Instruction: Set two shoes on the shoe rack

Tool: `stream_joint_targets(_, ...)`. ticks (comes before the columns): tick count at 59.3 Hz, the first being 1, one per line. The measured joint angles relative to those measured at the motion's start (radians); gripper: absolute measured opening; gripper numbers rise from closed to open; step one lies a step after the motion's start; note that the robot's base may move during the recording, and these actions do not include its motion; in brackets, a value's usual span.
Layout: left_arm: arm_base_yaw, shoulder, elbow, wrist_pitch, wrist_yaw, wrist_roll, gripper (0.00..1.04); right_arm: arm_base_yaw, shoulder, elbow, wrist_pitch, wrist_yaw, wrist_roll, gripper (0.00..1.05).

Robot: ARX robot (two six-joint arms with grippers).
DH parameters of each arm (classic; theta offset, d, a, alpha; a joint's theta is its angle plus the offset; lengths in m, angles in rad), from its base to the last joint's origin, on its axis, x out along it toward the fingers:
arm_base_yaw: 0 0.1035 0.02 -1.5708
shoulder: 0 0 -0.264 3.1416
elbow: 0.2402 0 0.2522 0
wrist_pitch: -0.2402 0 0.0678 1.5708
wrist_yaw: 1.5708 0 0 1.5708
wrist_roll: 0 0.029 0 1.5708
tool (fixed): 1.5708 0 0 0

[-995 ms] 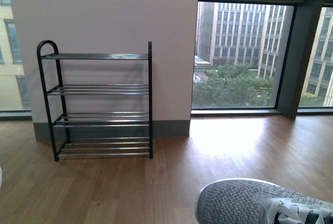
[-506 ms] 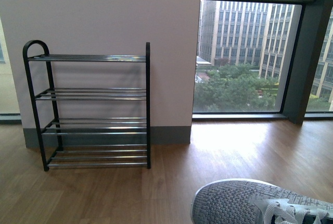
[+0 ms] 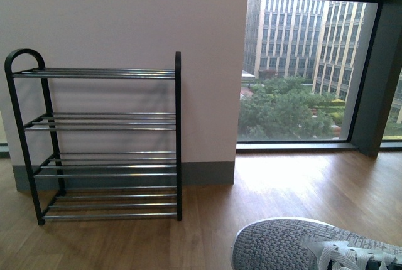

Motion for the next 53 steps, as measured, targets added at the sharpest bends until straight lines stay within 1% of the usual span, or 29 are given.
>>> stream_joint_targets(17, 0.000, 0.000, 0.000, 0.000, -0.001, 0.000, 0.02, 0.000, 0.000, 0.000, 0.000, 0.000, 0.000, 0.01)
stream_joint_targets(23, -0.002, 0.000, 0.000, 0.000, 0.016, 0.000, 0.02, -0.004, -0.002, 0.000, 0.000, 0.019, 0.000, 0.01)
stream_joint_targets(25, -0.002, 0.000, 0.000, 0.000, 0.003, 0.000, 0.02, -0.004, 0.000, 0.000, 0.000, 0.018, 0.000, 0.01)
stream_joint_targets(29, 0.006, -0.001, 0.000, 0.000, -0.025, 0.000, 0.02, 0.004, 0.001, 0.000, 0.000, -0.012, 0.000, 0.01)
stream_joint_targets(32, 0.006, -0.001, 0.000, 0.000, -0.024, 0.001, 0.02, 0.008, 0.001, 0.000, 0.000, -0.027, 0.002, 0.01)
stream_joint_targets(38, 0.004, -0.001, 0.000, 0.000, 0.000, 0.001, 0.02, 0.008, 0.000, 0.000, 0.000, -0.016, 0.003, 0.01)
stream_joint_targets(46, 0.003, -0.001, 0.000, 0.000, 0.001, 0.001, 0.02, 0.000, 0.000, 0.000, 0.000, 0.016, 0.003, 0.01)
stream_joint_targets(53, 0.003, -0.001, 0.000, 0.000, -0.001, 0.001, 0.02, -0.002, 0.000, 0.000, 0.000, 0.012, 0.003, 0.01)
